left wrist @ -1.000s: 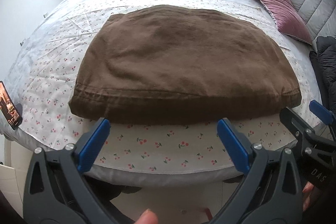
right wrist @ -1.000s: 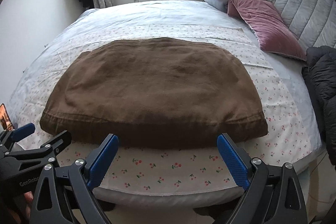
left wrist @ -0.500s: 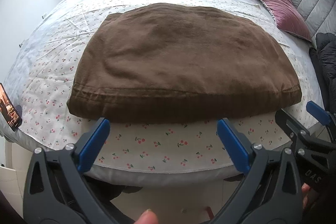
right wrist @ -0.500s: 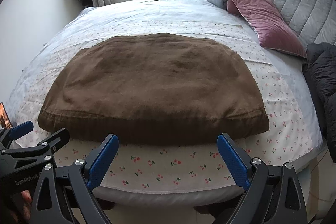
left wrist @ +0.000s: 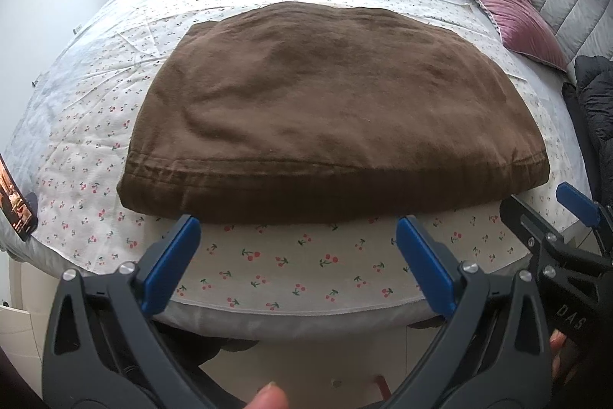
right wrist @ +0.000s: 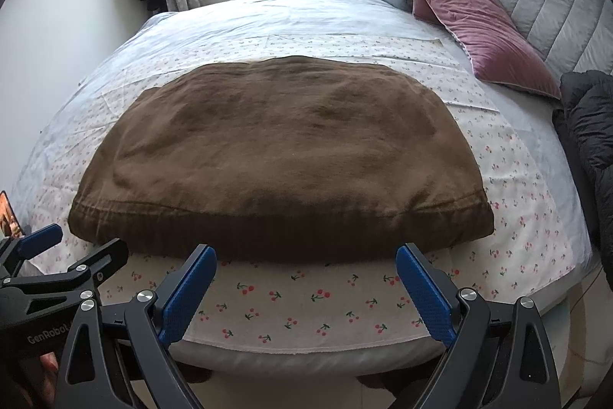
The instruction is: Fold large clothes
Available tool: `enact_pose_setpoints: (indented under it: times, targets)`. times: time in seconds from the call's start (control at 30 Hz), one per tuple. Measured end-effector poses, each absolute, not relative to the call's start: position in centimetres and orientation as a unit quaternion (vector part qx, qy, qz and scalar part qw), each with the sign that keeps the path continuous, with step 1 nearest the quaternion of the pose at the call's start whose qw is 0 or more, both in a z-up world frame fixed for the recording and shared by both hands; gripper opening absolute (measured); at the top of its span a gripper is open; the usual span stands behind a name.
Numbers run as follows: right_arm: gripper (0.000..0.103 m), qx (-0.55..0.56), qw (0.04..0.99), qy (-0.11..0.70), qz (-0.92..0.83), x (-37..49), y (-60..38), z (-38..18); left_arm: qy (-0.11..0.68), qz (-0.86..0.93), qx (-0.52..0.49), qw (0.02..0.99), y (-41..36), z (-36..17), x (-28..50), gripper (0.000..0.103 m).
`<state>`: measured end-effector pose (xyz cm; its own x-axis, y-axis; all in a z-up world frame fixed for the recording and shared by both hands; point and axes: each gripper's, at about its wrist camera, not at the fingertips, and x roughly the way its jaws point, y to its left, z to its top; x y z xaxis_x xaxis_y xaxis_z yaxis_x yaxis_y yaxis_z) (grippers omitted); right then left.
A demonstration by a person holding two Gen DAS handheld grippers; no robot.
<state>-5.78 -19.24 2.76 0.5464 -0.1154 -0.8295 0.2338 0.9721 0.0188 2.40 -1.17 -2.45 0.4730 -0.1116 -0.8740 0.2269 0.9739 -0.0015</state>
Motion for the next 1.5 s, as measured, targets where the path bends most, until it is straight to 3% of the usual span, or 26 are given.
enact_pose_setpoints:
  times: [1.5]
  targets:
    - [0.096, 0.074, 0.871, 0.475, -0.099, -5.5, -19.6, 1.9, 0.517, -0.055, 0.070, 0.851, -1.1, -3.7, 2.7, 0.102]
